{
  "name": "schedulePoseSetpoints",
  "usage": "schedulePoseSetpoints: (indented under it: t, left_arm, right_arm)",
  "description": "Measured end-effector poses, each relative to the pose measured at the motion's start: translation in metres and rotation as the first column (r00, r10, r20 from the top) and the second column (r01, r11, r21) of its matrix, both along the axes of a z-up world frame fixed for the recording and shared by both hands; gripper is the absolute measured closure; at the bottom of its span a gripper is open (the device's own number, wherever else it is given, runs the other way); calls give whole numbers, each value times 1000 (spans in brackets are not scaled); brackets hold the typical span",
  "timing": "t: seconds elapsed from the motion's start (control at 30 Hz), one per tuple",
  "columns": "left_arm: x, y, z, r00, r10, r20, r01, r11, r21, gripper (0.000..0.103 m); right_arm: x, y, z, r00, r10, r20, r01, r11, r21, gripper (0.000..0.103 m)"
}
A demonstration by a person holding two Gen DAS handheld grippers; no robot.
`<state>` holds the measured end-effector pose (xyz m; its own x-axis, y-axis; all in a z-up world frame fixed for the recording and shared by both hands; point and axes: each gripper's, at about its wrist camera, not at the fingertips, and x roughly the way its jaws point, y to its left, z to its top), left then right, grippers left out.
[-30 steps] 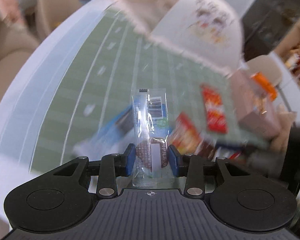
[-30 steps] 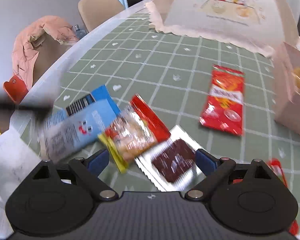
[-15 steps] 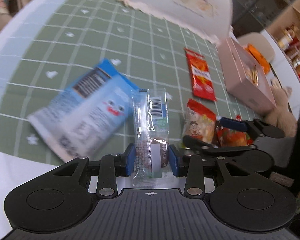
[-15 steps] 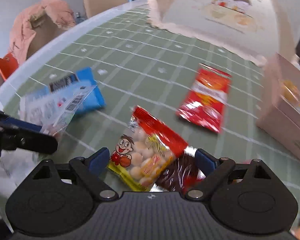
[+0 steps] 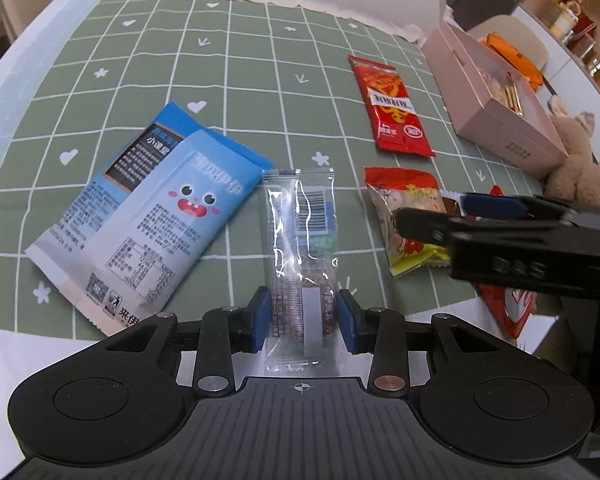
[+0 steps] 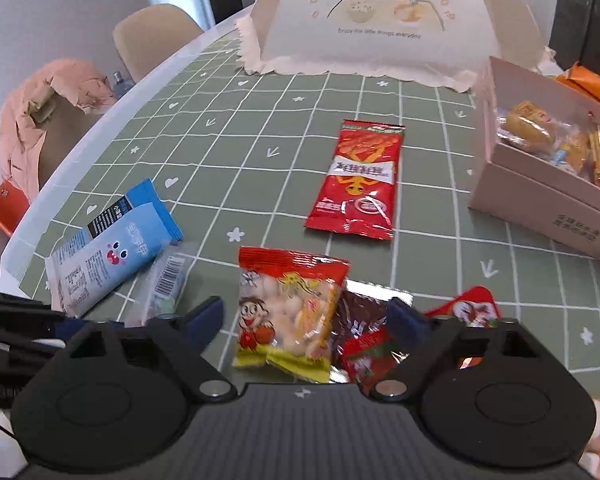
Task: Organize snacks
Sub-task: 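Grasp the yellow cartoon snack packet with the right tool while the left tool holds the clear packet, then drop the clear packet into the pink box with the left tool while the right drops the cartoon packet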
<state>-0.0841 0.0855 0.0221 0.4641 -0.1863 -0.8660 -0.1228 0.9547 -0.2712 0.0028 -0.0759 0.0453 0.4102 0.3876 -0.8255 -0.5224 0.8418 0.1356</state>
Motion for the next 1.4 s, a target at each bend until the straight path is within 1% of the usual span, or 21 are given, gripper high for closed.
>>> schedulePoseSetpoints:
  t: [0.1,0.2,0.33,0.43,0.57,0.63,0.67,0.7,0.73,0.77,0.87,0.97,1.0,1.07,1.1,1.17,1.2,1.27,1.3,1.33,1.4]
  left_arm:
    - [-1,0,1,1000,3,0,-3,1000,1,62]
    - [0,-1,0,1000,8,0,-8,1000,-3,62]
    - [0,2,0,1000,12,1,-11,1000,-12,62]
    - [0,1,0,1000,10,2,-10,1000,-8,62]
    - [-1,-1,1,1000,6,4,-6,1000,6,62]
    - [-1,-3,1,1000,2,5,-2,1000,16,62]
    - [-1,-4,1,1000,0,5,0,1000,21,62]
    - [-1,-5,1,1000,-3,5,3,1000,25,62]
    - [-1,-6,1,1000,-7,5,7,1000,30,62]
    - [-1,-7,1,1000,-10,4,10,999,32,62]
    - [1,-9,1,1000,-24,-3,24,999,43,62]
    - [3,-13,2,998,-64,-6,65,995,76,63]
    - [3,-14,1,997,-76,0,76,995,71,63]
    - [0,-13,3,994,-104,16,104,995,9,63]
    - [-2,-15,8,992,-118,34,118,993,5,63]
    - [-1,-23,29,981,-165,99,163,986,34,63]
    - [2,-25,44,975,-176,135,173,984,31,63]
    - [15,-29,76,962,-179,206,186,983,-14,63]
    - [24,-32,96,950,-185,253,201,979,-38,63]
    - [35,-37,117,931,-197,307,222,974,-48,63]
    - [59,-52,154,888,-232,397,269,962,-39,63]
  right_arm:
    - [2,13,-5,1000,30,-6,-30,999,-25,41]
    - [-1,21,-6,997,71,9,-70,996,-53,43]
    - [-9,22,-7,992,128,-19,-129,990,-50,45]
    - [-11,20,-9,991,134,-24,-135,989,-63,45]
    - [-11,18,-11,992,126,-22,-127,989,-74,41]
    - [-10,18,-10,993,119,-26,-121,990,-73,41]
    - [-9,18,-10,993,112,-37,-115,991,-66,43]
    - [-8,16,-8,993,106,-51,-109,992,-55,49]
    - [-7,14,-6,993,105,-63,-107,993,-41,51]
    - [-6,11,-2,993,100,-68,-102,995,-25,52]
    - [-7,2,16,996,82,-37,-82,997,-3,52]
    - [-6,-13,36,999,53,-4,-53,998,30,52]
    - [-5,-19,42,999,37,7,-38,999,36,52]
    - [-3,-33,55,1000,3,24,-4,999,50,52]
    - [-3,-42,62,999,-16,28,14,998,63,52]
    - [-3,-61,74,998,-54,31,50,994,97,52]
    - [-3,-71,79,997,-73,36,68,992,108,52]
    - [-6,-90,87,991,-118,56,111,988,110,52]
    - [-7,-99,91,988,-137,66,129,986,106,52]
    - [-9,-106,93,986,-152,74,144,984,103,52]
    - [-13,-121,98,978,-186,96,177,980,94,52]
